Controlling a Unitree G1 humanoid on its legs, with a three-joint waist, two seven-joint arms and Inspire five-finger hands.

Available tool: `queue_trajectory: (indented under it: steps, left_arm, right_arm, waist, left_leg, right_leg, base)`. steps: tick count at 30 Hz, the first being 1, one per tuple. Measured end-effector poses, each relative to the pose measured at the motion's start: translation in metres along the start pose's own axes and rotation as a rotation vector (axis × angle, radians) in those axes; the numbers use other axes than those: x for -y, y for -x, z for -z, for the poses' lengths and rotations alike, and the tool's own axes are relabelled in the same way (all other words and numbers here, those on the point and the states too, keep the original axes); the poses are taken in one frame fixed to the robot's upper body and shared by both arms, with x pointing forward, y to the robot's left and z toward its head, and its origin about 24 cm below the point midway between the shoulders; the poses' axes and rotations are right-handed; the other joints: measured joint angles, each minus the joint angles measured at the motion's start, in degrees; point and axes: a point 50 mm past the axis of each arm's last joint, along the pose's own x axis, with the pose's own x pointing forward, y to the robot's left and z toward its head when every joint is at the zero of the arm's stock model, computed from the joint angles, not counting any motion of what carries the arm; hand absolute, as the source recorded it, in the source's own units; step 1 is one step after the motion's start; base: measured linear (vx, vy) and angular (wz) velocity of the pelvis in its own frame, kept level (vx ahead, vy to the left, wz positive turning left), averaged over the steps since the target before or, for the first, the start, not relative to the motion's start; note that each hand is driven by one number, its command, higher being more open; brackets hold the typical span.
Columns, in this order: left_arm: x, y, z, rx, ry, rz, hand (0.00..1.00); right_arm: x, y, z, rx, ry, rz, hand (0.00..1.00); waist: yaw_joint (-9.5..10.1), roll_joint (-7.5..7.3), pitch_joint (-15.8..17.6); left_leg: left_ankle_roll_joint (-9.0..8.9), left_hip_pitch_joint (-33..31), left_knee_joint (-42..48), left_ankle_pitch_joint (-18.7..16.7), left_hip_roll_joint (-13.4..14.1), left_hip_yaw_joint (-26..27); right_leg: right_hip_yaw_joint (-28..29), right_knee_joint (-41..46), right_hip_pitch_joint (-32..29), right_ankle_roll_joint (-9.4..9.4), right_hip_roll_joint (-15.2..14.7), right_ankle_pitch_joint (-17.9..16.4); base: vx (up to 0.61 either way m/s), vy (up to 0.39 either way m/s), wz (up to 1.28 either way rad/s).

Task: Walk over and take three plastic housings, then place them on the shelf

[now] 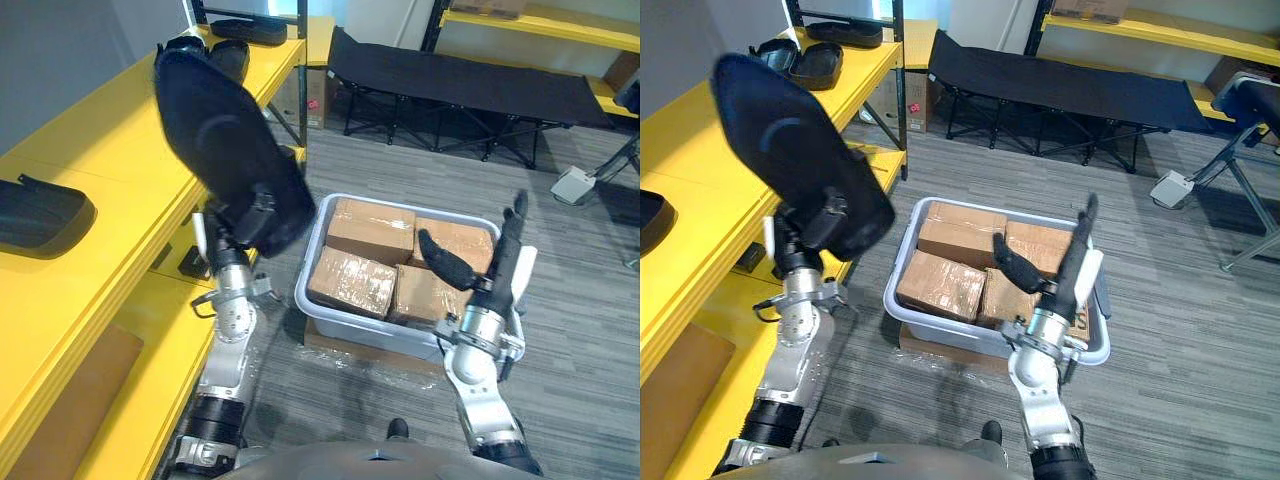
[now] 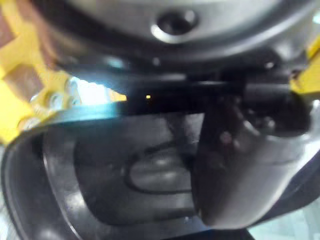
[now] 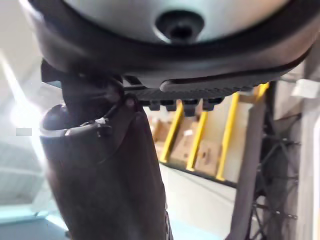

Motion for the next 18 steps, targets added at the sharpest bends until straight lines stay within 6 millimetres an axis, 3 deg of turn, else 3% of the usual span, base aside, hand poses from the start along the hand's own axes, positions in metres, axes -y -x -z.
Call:
queue_trajectory:
  steps: [7, 14, 18]
  left_arm:
    - [-0.009, 0.011, -0.009, 0.109, -0.137, -0.057, 0.00]
    - [-0.036, 0.037, 0.009, -0.016, -0.032, -0.036, 0.00]
    - [-0.041, 0.052, 0.002, -0.032, 0.040, 0.045, 0.00]
  right_arm:
    - [-0.012, 0.015, -0.005, -0.095, -0.319, -0.166, 1.00]
    - [0.011, 0.035, 0.016, -0.222, -0.348, -0.124, 1.00]
    - [0.013, 0.046, 0.030, -0.321, -0.362, -0.178, 1.00]
  waist:
    - [-0.59, 1.03, -0.8]
    - [-1.51, 1.27, -1.0]
    - [-1.12, 1.57, -1.1]
  left_leg:
    - [-0.10, -0.1, 0.0, -0.1, 0.0, 0.6]
    - [-0.07, -0.1, 0.1, -0.5, 0.0, 1.1]
    - [-0.08, -0.2, 0.2, -0.5, 0.0, 1.0]
  right_leg:
    - [0.4, -0.1, -0.5, 0.00, 0.0, 0.0]
    - [0.5, -0.4, -0.6, 0.01, 0.0, 0.0]
    - [0.3, -0.6, -0.4, 0.02, 0.0, 0.0]
  base:
    - [-0.01, 0.000, -0.03]
    - [0.00, 0.000, 0.00]
    - [0.00, 0.000, 0.01]
